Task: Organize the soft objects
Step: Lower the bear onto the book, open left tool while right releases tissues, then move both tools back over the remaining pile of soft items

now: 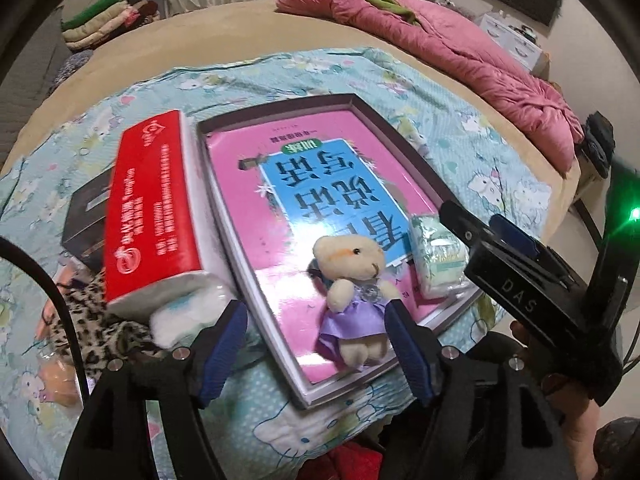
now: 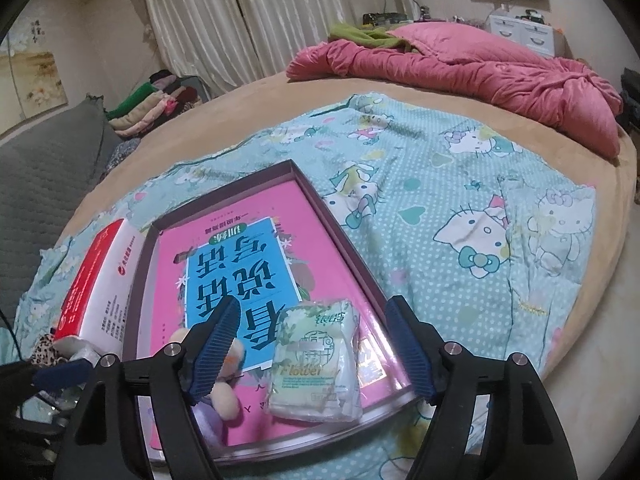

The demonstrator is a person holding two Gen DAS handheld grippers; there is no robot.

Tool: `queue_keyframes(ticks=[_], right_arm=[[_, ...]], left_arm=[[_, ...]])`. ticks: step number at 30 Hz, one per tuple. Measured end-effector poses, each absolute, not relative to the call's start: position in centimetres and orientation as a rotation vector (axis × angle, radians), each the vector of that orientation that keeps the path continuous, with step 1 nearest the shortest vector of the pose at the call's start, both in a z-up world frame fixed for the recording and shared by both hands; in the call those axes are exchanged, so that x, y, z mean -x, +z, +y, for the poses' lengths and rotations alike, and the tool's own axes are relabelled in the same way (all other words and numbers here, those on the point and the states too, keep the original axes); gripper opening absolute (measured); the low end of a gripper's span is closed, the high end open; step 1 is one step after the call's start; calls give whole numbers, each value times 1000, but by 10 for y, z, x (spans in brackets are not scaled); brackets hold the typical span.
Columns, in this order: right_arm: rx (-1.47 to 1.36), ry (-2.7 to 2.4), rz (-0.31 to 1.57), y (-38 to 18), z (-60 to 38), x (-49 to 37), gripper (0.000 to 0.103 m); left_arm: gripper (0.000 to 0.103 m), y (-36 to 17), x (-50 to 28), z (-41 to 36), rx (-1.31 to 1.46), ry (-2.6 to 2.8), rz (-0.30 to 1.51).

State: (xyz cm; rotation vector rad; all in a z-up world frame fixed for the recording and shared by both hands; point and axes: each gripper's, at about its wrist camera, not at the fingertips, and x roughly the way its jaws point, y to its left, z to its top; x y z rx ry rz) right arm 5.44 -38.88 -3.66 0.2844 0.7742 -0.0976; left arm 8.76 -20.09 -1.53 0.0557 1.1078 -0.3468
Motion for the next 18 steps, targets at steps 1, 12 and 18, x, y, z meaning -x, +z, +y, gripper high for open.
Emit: queue_keyframes(ticks=[1,12,18], right_arm=[[-281,-98,768,-36,-388,-54,78],[-215,-136,712,-24,-383,-47,81],[-190,-129,675,-16,-378,-40,83]], left_arm=[[71,-14,-87,-199,-53,-342,1104],[72,5,-73,-174,-29,-330,1063],[72,15,-66,-149,2,-304,1046]])
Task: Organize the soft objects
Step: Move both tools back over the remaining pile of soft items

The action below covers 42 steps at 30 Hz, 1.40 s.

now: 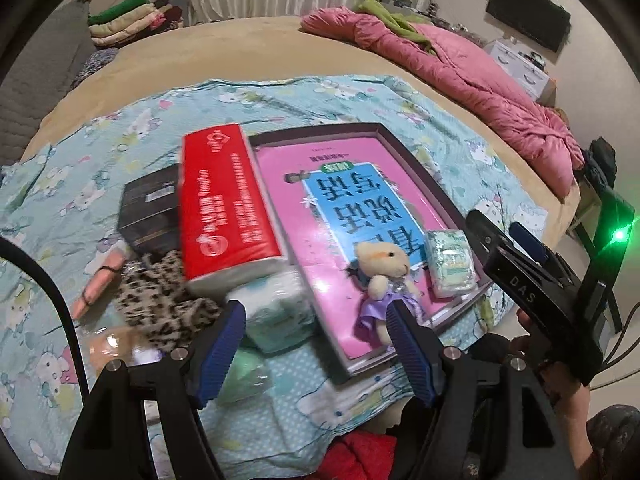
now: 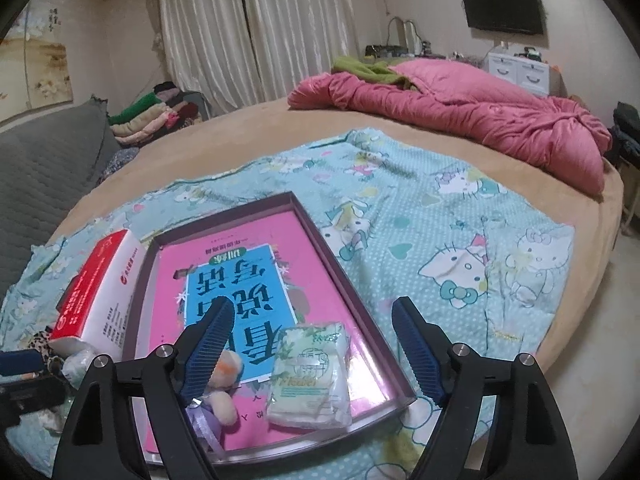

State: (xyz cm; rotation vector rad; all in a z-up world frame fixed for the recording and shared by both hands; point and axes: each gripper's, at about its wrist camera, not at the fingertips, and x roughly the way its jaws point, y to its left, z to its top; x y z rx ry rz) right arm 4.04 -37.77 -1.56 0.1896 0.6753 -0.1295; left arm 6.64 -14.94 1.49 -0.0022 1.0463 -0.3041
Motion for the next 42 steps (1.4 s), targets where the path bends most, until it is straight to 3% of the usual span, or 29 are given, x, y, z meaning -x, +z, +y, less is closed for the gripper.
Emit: queue_keyframes(ticks=[31,42], right_arm=[[0,107,540,86,-263,2,83],[34,275,609,80,-209,15,83]], left_arm=[[75,48,-44,14,198,-63,972],[75,43,-39,53,236,4,967]])
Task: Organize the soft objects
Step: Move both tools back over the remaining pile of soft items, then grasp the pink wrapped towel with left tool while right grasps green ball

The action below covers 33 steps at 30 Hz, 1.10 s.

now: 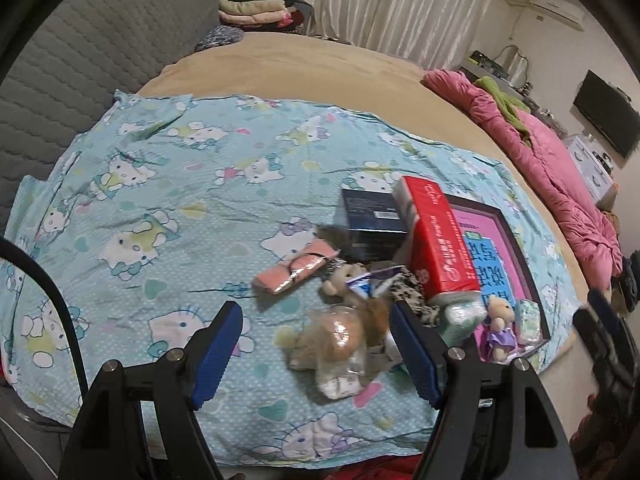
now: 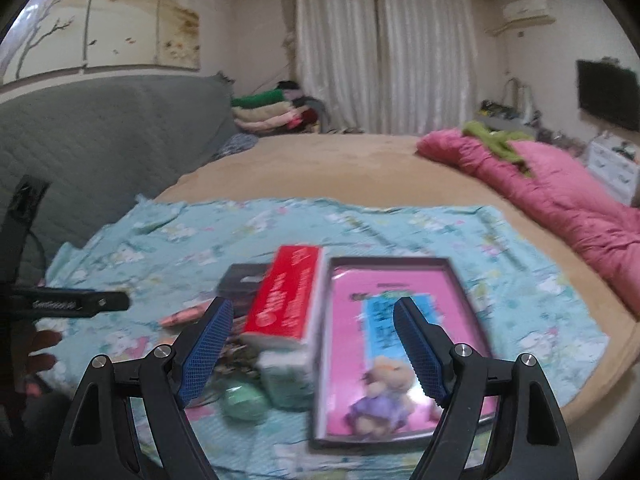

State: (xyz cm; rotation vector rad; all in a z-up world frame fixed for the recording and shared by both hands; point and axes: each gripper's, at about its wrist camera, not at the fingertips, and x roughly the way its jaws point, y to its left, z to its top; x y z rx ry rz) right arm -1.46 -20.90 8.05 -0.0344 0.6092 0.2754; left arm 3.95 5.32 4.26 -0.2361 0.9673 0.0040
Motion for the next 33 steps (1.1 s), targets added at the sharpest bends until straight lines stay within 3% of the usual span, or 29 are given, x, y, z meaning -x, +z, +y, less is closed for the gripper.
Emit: queue_keyframes(ticks=[12,27,33], right_arm=[[265,421,787,0,-143,17,83],[400,420,881,-56,-114,-7,83],[410,437,920,-70,-109,-12,57]], left_arm=[[75,0,-48,78,285,27,1011],[75,-49,-86,94,282,6,1054],[75,-54,-106,89,232,-39,1047]])
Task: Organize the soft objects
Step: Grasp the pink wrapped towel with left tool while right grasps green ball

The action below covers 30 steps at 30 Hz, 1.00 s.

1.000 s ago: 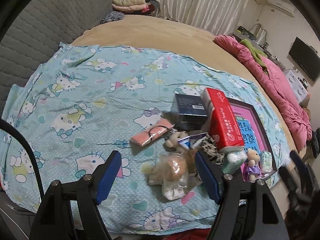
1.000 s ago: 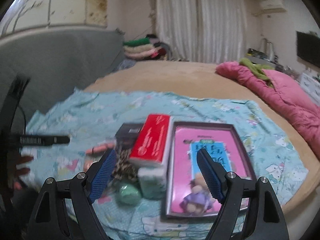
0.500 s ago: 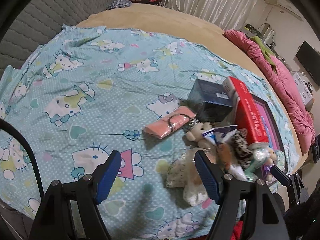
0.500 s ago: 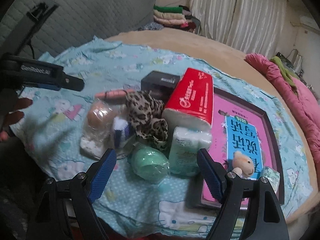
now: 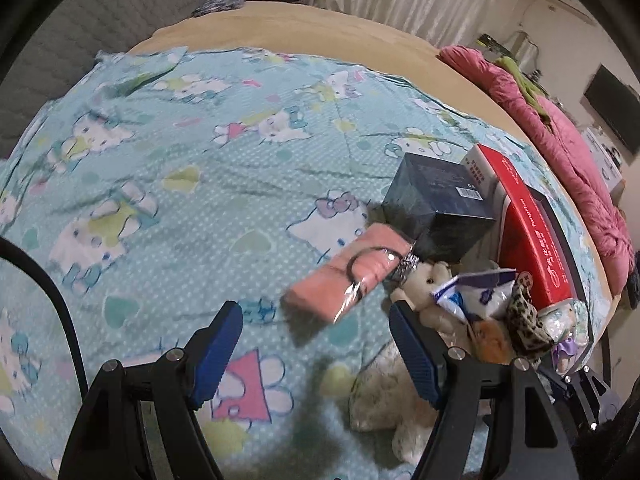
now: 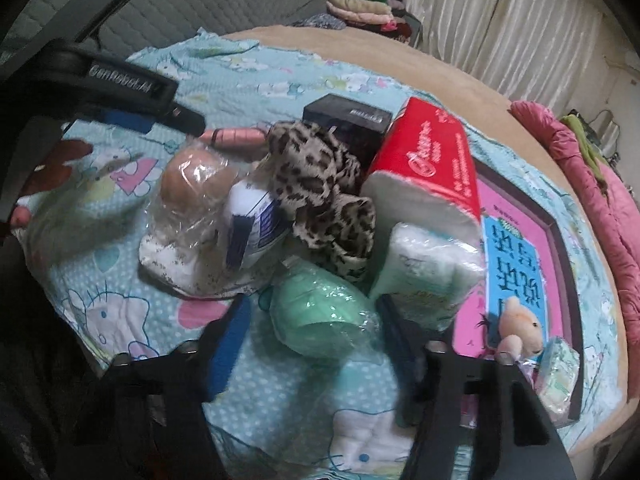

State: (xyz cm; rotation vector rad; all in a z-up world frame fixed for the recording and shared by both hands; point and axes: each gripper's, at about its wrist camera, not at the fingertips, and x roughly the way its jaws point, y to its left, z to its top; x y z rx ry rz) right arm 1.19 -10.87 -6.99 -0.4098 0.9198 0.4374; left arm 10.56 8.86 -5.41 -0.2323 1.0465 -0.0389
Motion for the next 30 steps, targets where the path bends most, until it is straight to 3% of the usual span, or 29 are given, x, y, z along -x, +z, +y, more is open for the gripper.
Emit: queue_keyframes(ticks=[4,15,17,25,30], right_arm=[[416,449,938,-78,-107,-15,52],[401,450,966,-89,-105,-25,49],[398,450,967,-90,-104,-26,49],[330,459,968,-88,-112,-33,44],[294,483,941,-79,-116,-31,44]], left_arm=[[75,-58,-121,79,157,-80,1037],[75,-84,-151,71,91,-163,1063],[59,-89,-155,71,94,-176,1082],[45,-92,-155,77,168,-199,1056],[44,-83,-147,84,207,-181,1037]])
